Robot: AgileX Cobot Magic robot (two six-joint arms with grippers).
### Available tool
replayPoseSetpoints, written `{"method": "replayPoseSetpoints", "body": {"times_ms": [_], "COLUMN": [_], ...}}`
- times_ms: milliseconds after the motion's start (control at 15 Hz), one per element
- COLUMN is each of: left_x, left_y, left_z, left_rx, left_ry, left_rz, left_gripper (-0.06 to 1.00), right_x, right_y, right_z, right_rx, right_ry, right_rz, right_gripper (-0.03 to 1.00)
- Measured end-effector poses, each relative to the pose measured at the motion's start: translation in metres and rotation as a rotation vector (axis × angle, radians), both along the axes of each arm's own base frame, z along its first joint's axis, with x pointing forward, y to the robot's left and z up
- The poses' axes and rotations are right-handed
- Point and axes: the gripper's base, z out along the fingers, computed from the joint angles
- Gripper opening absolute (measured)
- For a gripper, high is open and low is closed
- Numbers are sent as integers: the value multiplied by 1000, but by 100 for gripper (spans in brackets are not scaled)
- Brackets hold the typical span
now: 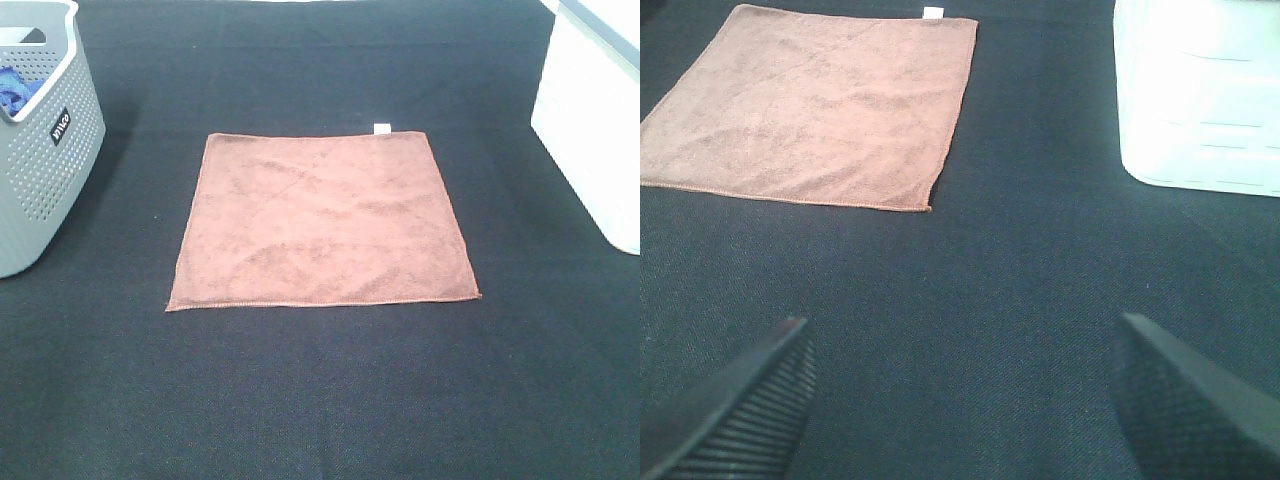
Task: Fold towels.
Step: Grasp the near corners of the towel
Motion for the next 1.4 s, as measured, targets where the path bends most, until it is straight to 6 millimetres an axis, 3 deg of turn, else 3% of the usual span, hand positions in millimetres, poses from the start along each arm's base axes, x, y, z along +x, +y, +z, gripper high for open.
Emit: {"method": "replayPoseSetpoints", "body": {"times_ms": [1000,1200,1400], "left_x": [0,0,18], "left_y": [0,0,-2], "left_z": [0,7,25], "left_rx": [0,-7,-81], "left_ry": [0,-61,-221], "left_rz": [0,2,7], "left_gripper": [58,58,58], "right_x": [0,2,25], "right_y": [0,1,1], "right_z": [0,4,16], "right_rx": [0,10,39], "right_ry": [0,-24,-37], "right_rz": [0,3,-4], "right_gripper": [76,76,76]}}
